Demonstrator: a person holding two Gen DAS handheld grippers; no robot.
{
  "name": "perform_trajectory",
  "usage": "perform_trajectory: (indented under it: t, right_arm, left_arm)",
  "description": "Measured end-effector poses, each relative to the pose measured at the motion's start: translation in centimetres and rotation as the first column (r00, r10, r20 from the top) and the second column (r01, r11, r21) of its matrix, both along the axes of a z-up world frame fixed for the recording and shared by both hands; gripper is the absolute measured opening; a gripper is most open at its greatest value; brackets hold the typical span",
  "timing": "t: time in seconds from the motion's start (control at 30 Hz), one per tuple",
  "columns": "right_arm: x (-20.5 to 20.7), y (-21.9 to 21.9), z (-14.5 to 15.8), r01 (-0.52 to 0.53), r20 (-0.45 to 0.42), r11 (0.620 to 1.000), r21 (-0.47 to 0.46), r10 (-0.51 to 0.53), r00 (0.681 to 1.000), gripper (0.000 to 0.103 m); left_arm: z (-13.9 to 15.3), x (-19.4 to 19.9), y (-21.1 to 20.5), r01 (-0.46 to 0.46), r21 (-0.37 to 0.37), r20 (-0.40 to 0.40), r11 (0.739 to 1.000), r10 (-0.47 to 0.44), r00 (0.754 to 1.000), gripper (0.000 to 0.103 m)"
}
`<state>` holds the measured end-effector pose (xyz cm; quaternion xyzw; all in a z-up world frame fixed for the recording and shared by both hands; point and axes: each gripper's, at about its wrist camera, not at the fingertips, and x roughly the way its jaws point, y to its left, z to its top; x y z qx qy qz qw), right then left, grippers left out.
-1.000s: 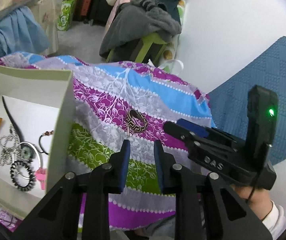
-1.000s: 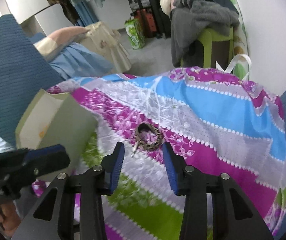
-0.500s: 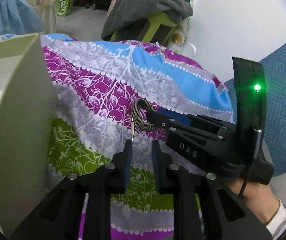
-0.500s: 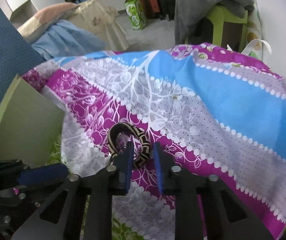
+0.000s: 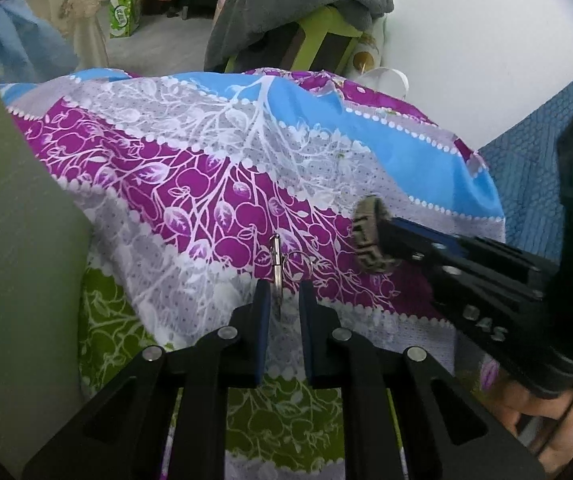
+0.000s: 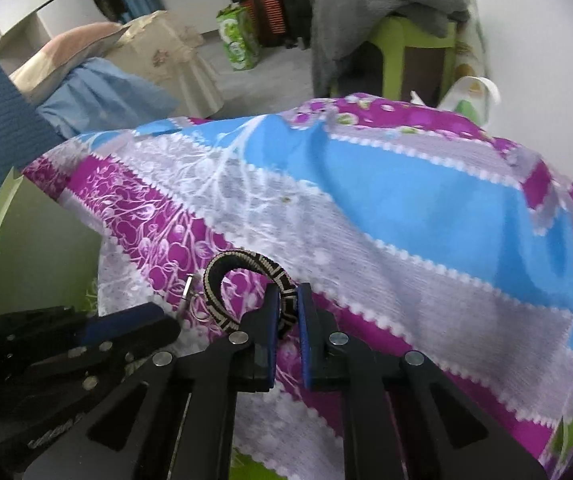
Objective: Organize jewelry
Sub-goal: 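Grasp the black-and-gold patterned bangle with the right tool while the left grasps the silver hairpin, then carry the patterned bangle and silver hairpin over the white box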
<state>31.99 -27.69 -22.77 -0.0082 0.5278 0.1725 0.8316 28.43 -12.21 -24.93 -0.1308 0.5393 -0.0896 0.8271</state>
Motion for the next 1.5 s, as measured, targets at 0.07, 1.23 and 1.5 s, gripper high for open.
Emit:
perform_trajectory:
  t: [0.07,1.23,1.5]
  right_arm:
    - [-0.4,-0.7,0.3,0.026,-0.003,1.000,-0.005,-0.026,1.000,0.007]
    - [-10.2,-2.5,8.2,0.199,0.024,0.979,-0.033,-0.198,0.980,0.007]
    - [-11.6,-1.8,12.2,0.219,0.084,0.976,-0.012,-0.217,0.973,0.007]
  left_arm:
    - [-0.3,0.2,-0.3,0.009,0.026,0.001,1.000,-0.009,1.000,0.014]
    - [7.8,-3.0,-1.0,0.052,0.010,0.070,0.999,-0.053,0.996,0.003]
    - [13.7,-6.2,1.8,0.038,0.010,0.146,0.999,-0.039,0.988,0.003]
